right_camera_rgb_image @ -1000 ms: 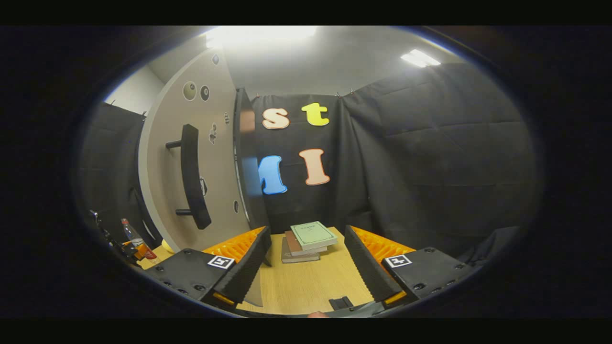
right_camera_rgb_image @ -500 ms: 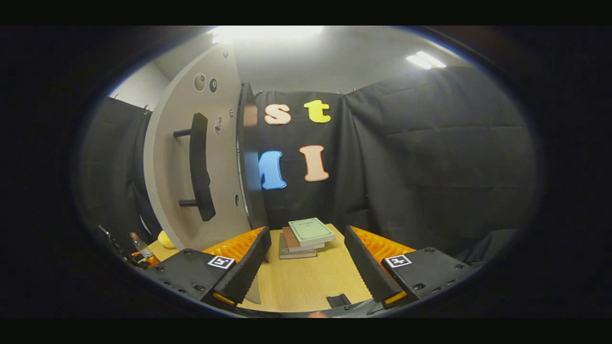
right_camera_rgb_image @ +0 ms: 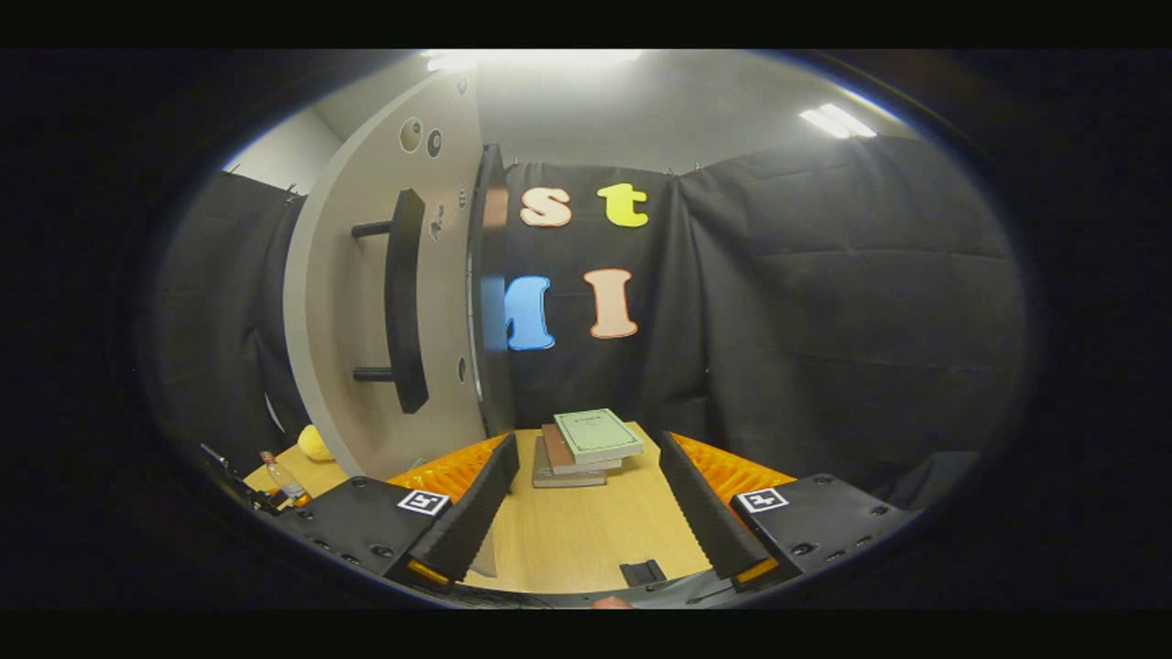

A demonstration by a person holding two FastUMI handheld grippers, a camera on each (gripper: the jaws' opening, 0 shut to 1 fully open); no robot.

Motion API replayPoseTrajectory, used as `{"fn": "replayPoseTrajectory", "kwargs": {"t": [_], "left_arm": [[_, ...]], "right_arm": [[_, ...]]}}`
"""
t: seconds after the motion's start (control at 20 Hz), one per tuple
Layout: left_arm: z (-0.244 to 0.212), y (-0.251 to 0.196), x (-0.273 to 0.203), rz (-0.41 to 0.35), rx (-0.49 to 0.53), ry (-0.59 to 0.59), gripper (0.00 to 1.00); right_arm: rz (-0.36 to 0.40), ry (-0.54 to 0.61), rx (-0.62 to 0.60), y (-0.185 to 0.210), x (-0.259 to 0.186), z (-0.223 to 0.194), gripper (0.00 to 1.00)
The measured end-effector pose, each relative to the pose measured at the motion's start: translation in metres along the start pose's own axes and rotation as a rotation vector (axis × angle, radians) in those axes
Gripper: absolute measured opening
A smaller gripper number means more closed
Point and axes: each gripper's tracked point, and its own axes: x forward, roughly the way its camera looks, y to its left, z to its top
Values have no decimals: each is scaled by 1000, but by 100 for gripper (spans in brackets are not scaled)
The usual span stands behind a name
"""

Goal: Open the cabinet door with the right hand, grasp the bottle in the cabinet with the left hand and place it on the coaster, then close the cabinet door with the right hand.

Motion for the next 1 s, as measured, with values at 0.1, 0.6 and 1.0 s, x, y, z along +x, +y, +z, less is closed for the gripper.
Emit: {"fn": "replayPoseTrajectory", "kwargs": {"t": [0.1, 0.6, 1.0], "left_arm": [[-7, 1, -5, 2, 2, 9, 71], [-22, -2, -25, 17, 59, 73, 77], [-2, -14, -38, -13, 111, 72, 79]], "right_arm": [[2, 3, -2, 2, 1, -1, 98], [29, -7, 20, 9, 2, 1, 98], [49, -29, 48, 12, 3, 5, 98]]}}
